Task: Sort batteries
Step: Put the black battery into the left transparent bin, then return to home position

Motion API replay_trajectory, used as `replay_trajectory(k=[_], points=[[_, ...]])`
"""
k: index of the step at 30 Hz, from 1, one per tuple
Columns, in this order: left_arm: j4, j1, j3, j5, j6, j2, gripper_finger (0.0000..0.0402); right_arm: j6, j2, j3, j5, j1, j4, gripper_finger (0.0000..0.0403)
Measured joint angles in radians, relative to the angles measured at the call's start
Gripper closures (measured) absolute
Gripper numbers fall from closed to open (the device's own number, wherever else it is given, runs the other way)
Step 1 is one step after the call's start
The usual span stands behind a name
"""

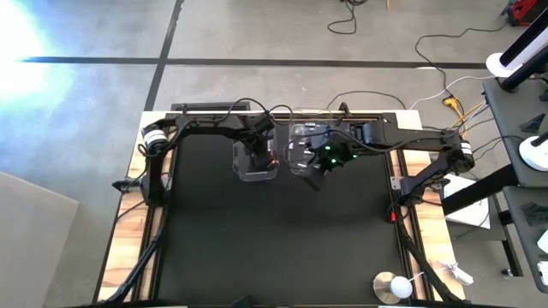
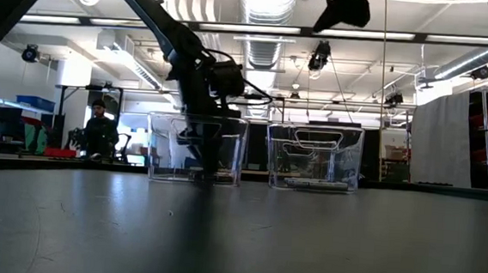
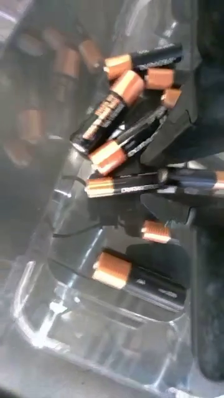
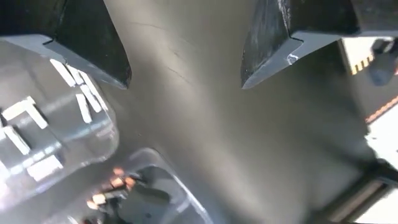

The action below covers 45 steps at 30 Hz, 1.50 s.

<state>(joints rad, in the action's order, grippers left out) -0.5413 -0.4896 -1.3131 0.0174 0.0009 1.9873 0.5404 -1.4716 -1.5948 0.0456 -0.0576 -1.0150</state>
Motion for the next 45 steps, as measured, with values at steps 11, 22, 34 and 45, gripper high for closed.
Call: replay_trajectory(k=[11, 22, 34, 45], points=[[-0.001, 0.009, -0.009, 0.007, -0.076, -0.070, 0.0241, -0.129, 0.148, 0.001, -0.005, 0.016, 0.060, 0.0110], [-0.005, 0.138, 0.022, 0.100, -0.229, -0.340, 0.0182, -0.414, 0.152, 0.006, 0.046, 0.021, 0.314, 0.0111], [0.081, 0.479, 0.104, 0.099, -0.472, -0.679, 0.0191, -0.591, 0.022, 0.008, -0.111, 0.018, 0.626, 0.0160], [0.099, 0.582, 0.067, 0.103, -0.513, -0.733, 0.0191, -0.581, 0.030, -0.001, -0.225, -0.002, 0.661, 0.0199]])
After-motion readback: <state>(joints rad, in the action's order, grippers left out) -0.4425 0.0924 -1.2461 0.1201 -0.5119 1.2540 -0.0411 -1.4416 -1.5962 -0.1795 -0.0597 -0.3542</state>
